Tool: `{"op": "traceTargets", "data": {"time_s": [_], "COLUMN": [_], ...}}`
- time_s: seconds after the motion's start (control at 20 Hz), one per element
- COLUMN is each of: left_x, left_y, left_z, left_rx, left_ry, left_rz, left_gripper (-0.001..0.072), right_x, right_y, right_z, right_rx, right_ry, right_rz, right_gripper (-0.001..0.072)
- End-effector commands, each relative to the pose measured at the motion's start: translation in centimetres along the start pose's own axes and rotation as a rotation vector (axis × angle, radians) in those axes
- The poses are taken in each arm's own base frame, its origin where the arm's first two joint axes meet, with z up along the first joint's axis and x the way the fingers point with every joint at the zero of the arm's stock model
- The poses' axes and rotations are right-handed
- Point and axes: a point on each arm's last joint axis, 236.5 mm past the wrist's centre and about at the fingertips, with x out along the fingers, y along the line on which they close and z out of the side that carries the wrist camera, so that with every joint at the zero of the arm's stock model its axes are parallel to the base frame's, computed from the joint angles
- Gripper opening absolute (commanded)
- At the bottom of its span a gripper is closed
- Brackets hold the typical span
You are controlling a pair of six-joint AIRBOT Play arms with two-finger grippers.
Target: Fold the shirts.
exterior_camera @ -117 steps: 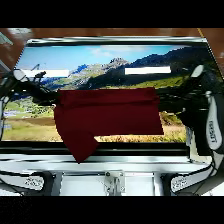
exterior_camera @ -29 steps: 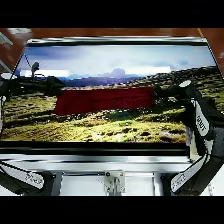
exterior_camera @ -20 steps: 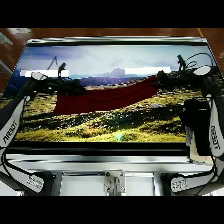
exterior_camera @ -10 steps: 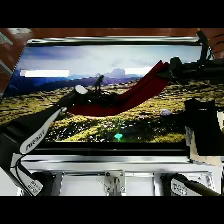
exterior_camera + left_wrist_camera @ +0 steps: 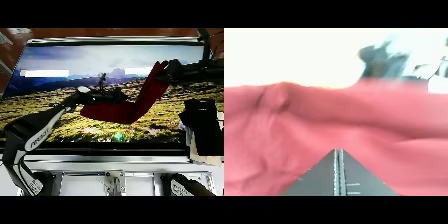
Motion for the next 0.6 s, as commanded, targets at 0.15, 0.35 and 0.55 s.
{"op": "traceTargets", "data": {"time_s": [0.15, 0.35, 0.55], "left_x": [-22.0, -35.5, -39.9], "left_y": [-6.1, -10.0, -12.0], "left_z": [14.5, 16.3, 12.8], "left_rx": [0.282, 0.377, 0.434], "left_ry": [-0.382, -0.557, -0.489], "left_rz": [0.044, 0.072, 0.047], "left_gripper": [0.0041, 0.0041, 0.0042], "right_x": [11.4, 22.5, 32.6], "right_y": [5.7, 8.8, 8.5], "right_z": [-0.3, -4.9, -10.1], "right_rx": [-0.148, -0.104, 0.080], "right_ry": [-0.022, 0.043, 0.072], "right_rz": [0.030, 0.073, 0.073], "right_gripper": [0.0059, 0.0059, 0.0526]}}
